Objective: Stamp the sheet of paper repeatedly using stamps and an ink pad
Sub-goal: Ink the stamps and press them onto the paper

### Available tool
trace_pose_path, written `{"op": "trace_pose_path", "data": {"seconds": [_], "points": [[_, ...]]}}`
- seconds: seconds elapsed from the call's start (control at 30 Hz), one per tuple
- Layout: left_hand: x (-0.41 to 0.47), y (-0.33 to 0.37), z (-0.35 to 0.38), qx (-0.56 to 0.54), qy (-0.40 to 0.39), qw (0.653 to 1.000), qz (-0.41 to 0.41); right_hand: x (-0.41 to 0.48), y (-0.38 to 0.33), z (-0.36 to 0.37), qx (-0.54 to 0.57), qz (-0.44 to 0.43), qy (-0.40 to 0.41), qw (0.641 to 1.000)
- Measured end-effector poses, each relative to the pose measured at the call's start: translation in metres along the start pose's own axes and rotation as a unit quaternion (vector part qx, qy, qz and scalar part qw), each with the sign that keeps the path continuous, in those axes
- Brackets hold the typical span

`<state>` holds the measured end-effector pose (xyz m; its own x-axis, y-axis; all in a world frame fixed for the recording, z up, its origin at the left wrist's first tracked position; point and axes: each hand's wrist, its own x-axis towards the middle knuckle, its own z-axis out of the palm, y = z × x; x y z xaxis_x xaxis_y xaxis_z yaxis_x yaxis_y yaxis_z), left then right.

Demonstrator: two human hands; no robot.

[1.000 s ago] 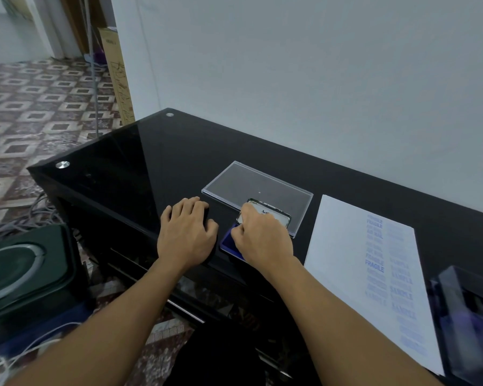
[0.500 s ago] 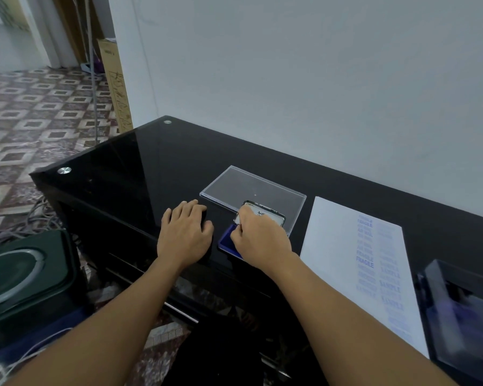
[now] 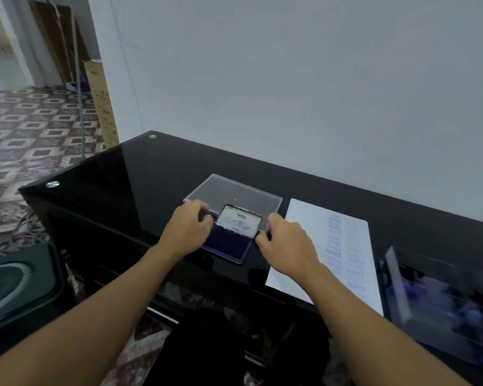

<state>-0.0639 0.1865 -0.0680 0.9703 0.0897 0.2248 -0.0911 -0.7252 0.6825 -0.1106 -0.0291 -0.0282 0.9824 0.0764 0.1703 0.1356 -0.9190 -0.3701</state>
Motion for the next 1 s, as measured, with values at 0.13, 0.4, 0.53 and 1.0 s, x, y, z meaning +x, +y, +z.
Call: {"op": "trace_pose_path", "data": {"seconds": [0.13, 0.4, 0.53, 1.0], "points": [[-0.009, 0.033, 0.021, 0.0, -0.033, 0.998, 0.056, -0.017, 0.029, -0.018, 0.002, 0.05, 0.003, 0.999], [-0.031, 0.084, 0.068, -0.021, -0.08, 0.984, 0.159, -0.038, 0.083, -0.061, -0.024, 0.12, 0.006, 0.992], [-0.041, 0.095, 0.086, -0.026, -0.1, 0.979, 0.177, -0.041, 0.097, -0.069, -0.026, 0.123, 0.006, 0.992], [-0.06, 0.075, 0.115, 0.023, -0.105, 0.971, 0.212, -0.042, 0.113, -0.054, -0.059, 0.127, -0.044, 0.989]]}}
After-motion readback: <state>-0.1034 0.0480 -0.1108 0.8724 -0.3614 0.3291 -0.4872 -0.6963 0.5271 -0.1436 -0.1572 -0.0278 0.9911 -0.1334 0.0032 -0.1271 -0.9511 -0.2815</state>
